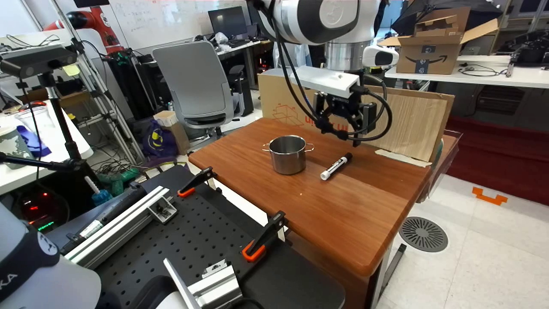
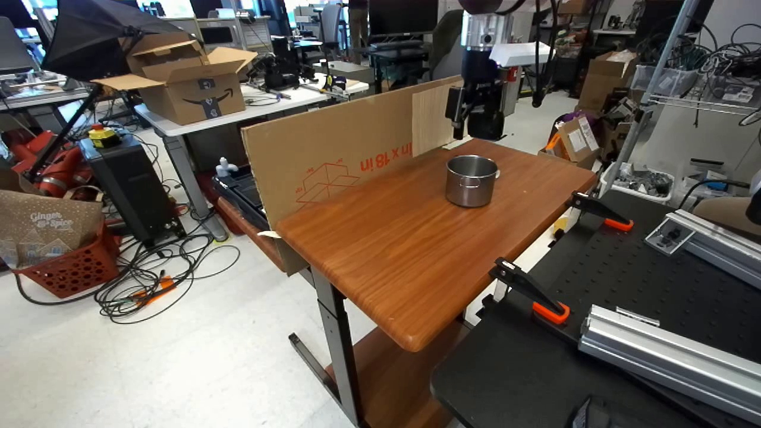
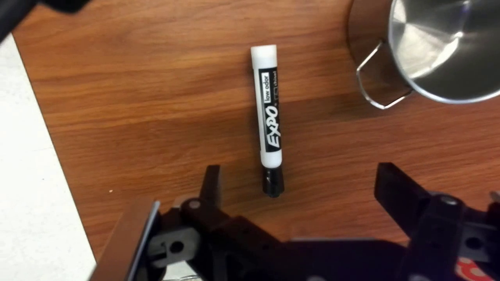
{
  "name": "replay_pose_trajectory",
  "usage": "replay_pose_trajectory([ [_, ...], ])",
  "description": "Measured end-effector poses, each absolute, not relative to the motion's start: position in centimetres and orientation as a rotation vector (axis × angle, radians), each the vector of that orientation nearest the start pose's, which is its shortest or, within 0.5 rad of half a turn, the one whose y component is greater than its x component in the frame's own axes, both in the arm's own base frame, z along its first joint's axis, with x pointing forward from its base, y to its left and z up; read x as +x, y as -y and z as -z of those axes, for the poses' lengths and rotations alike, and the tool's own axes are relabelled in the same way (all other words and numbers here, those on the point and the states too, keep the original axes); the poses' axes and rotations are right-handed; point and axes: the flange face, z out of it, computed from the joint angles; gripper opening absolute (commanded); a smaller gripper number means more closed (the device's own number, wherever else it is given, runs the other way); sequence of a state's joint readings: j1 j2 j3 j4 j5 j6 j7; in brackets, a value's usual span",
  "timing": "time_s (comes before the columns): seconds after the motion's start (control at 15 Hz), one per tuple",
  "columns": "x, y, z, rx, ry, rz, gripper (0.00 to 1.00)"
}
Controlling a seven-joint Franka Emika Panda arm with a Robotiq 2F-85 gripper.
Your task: Put the marker in the pot
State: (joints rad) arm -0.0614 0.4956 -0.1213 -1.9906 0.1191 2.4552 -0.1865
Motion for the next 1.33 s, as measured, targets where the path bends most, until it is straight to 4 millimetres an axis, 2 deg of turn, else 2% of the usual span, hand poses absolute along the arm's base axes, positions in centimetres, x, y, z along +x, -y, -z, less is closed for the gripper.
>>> replay_pose_trajectory([
  [0.2, 60.8, 11.0, -19.1, -3.139, -0.13, -0.06, 1.0],
  [0.53, 61.7, 9.4, -14.4, -3.142, -0.131, -0.137, 1.0],
  [0.67, 62.3, 9.0, -13.5, -3.141, -0.131, -0.142, 1.0],
  [0.8, 62.8, 9.0, -13.4, -3.142, -0.136, -0.131, 1.0],
  [0.87, 63.0, 9.2, -13.6, -3.143, -0.138, -0.122, 0.75],
  [1.0, 63.4, 9.4, -13.9, -3.144, -0.142, -0.106, 0.66],
  [1.2, 63.6, 9.6, -14.2, -3.145, -0.146, -0.096, 0.4],
  [1.33, 63.7, 9.7, -14.3, -3.145, -0.148, -0.092, 0.27],
])
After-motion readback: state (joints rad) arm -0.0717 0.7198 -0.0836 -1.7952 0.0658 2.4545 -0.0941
